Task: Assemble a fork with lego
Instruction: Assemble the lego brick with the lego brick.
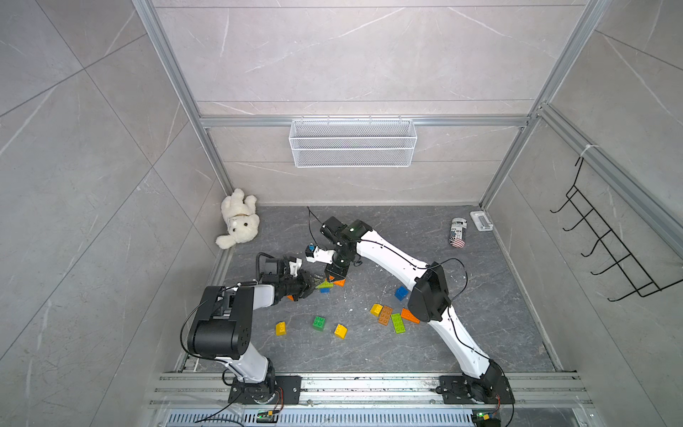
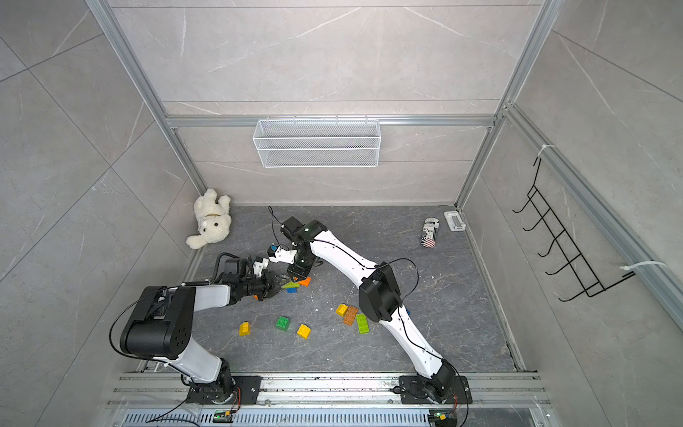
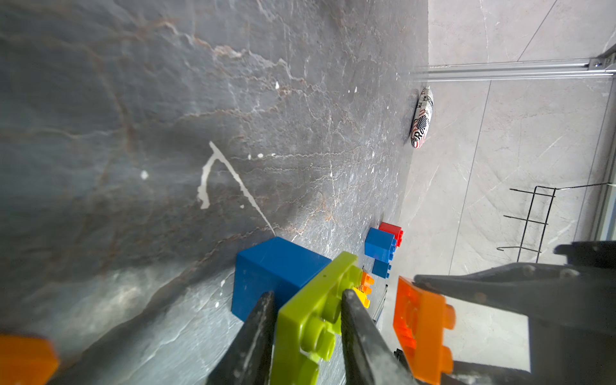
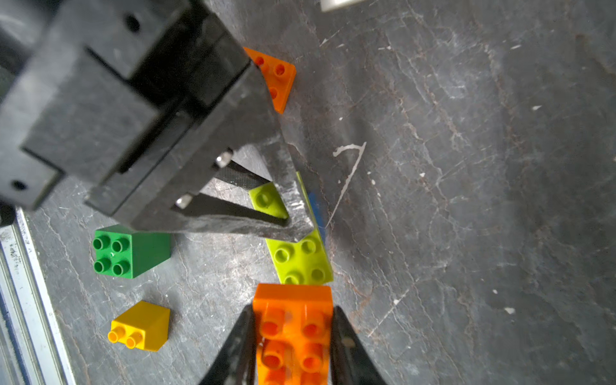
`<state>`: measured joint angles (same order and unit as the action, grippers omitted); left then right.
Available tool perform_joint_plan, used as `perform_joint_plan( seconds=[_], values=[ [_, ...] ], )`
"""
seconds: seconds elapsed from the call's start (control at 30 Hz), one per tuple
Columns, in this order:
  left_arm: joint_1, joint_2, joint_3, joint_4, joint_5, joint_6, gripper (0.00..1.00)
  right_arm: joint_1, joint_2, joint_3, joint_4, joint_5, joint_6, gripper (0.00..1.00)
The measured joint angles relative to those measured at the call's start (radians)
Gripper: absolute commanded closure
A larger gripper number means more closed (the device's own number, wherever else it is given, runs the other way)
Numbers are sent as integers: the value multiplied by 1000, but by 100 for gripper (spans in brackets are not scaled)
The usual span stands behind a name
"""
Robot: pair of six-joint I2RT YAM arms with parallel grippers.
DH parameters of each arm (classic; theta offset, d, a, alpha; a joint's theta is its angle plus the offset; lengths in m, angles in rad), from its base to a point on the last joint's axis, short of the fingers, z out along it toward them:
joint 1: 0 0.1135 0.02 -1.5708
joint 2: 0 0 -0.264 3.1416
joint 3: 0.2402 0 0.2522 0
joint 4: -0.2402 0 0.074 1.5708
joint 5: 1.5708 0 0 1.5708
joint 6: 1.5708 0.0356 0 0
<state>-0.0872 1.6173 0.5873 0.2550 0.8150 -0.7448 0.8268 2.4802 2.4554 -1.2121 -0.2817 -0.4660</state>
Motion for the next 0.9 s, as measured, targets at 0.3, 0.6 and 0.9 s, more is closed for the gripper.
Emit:
perform_joint_plan(
  seconds=[0.3,0.6,0.9],
  values=[
    [-45,12,9,9,10,0,65,-1,0,-61,2,-6,-47,70],
    [-55,28,53,-36,29,34,57,-4,-13,-97,-2,31,-123,71],
    [-55,10,71,-100,23,61,57,-8,-44,-114,-10,30,-138,71]
  ],
)
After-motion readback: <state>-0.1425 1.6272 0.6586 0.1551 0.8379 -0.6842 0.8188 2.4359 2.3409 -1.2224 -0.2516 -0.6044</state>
